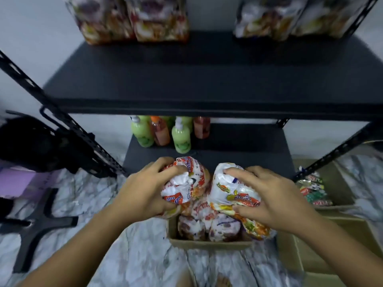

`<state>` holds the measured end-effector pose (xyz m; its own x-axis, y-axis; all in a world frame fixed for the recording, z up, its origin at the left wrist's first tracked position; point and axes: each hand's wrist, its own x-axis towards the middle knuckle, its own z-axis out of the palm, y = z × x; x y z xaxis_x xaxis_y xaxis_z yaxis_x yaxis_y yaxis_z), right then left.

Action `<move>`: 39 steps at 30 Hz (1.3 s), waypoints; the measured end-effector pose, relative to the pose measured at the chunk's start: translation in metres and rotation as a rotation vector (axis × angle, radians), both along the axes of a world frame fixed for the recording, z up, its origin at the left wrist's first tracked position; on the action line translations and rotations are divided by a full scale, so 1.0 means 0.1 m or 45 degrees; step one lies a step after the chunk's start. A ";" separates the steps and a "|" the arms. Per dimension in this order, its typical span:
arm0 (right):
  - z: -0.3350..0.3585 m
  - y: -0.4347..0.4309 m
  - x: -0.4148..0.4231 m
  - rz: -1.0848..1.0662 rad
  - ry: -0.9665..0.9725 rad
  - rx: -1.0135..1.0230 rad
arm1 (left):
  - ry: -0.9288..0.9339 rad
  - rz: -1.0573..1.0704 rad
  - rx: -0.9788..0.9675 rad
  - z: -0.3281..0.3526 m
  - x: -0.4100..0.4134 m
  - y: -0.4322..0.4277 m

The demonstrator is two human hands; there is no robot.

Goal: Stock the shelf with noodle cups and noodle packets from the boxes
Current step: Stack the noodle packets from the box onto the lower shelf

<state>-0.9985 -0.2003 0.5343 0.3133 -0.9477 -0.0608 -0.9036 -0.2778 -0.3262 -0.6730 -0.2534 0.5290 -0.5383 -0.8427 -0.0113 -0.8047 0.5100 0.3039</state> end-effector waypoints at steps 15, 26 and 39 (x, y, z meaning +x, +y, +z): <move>2.11 -0.46 -0.10 0.127 0.128 -0.380 | -0.013 -0.210 -0.313 2.45 -0.06 -0.63; 2.34 -1.18 0.05 0.087 0.220 -0.364 | -0.122 -0.332 -0.299 2.63 0.07 -1.50; 2.35 -1.65 0.24 -0.042 0.440 -0.417 | -0.429 -0.392 -0.519 2.44 0.06 -2.03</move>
